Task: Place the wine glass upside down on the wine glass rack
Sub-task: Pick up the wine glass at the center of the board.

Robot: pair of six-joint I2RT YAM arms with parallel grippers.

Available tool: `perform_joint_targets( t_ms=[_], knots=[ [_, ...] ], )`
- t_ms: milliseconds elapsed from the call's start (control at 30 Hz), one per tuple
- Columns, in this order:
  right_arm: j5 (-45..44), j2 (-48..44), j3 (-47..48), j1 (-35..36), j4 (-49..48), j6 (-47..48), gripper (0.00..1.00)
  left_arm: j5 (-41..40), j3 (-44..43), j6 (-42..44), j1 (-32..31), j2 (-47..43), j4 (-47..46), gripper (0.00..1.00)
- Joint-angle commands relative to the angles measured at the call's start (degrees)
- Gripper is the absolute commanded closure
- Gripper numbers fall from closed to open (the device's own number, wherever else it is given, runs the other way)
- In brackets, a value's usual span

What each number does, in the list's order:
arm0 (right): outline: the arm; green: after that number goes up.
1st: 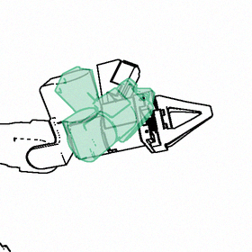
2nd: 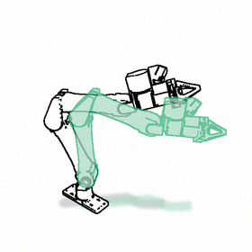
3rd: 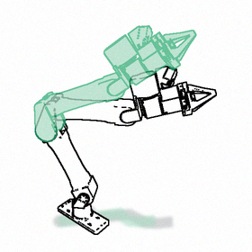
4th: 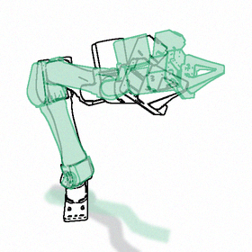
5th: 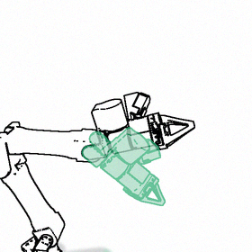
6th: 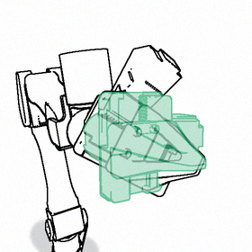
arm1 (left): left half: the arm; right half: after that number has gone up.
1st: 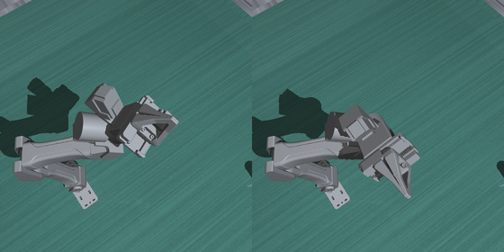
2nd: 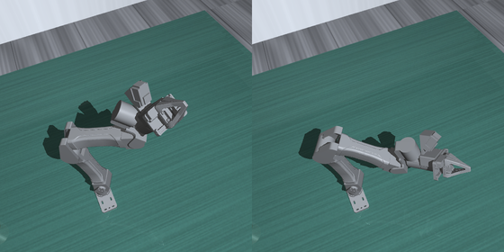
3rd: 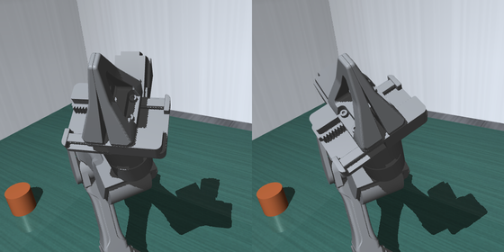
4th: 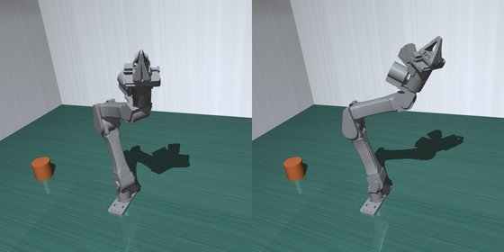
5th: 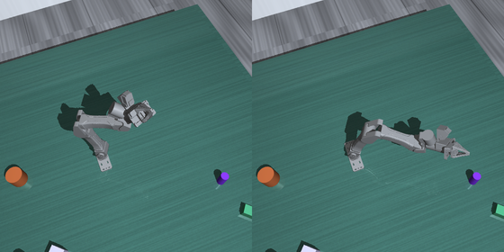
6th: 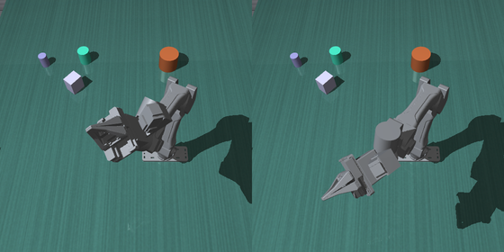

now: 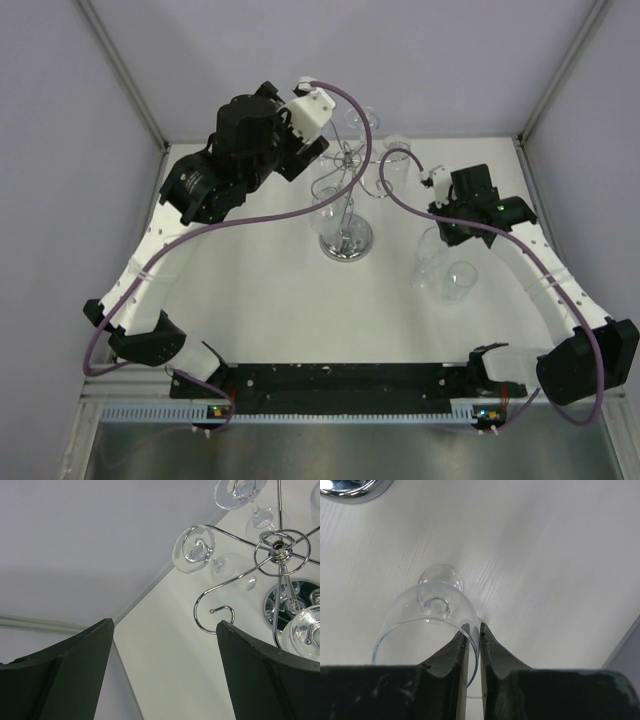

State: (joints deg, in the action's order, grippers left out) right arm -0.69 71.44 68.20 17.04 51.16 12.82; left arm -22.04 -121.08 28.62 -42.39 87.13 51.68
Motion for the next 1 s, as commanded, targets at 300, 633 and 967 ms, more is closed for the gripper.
perform_joint_targets(
  t_ms=[300, 633, 967],
  knots=[
    [0.5, -7.2, 9.0, -0.9, 4.6, 0.4, 1.00, 6.4, -0.5, -3.9, 0.6, -1.6, -1.3, 0.11],
    [-3.6, -14.2, 22.6, -0.8, 10.7, 2.9, 1.00, 16.7, 0.0, -9.6, 0.6, -3.1, -3.7, 0.05],
    [-7.3, -21.2, 30.8, -0.8, 11.3, 5.3, 1.00, 26.9, 3.6, -15.7, 0.6, -4.8, -11.2, 0.01]
  ],
)
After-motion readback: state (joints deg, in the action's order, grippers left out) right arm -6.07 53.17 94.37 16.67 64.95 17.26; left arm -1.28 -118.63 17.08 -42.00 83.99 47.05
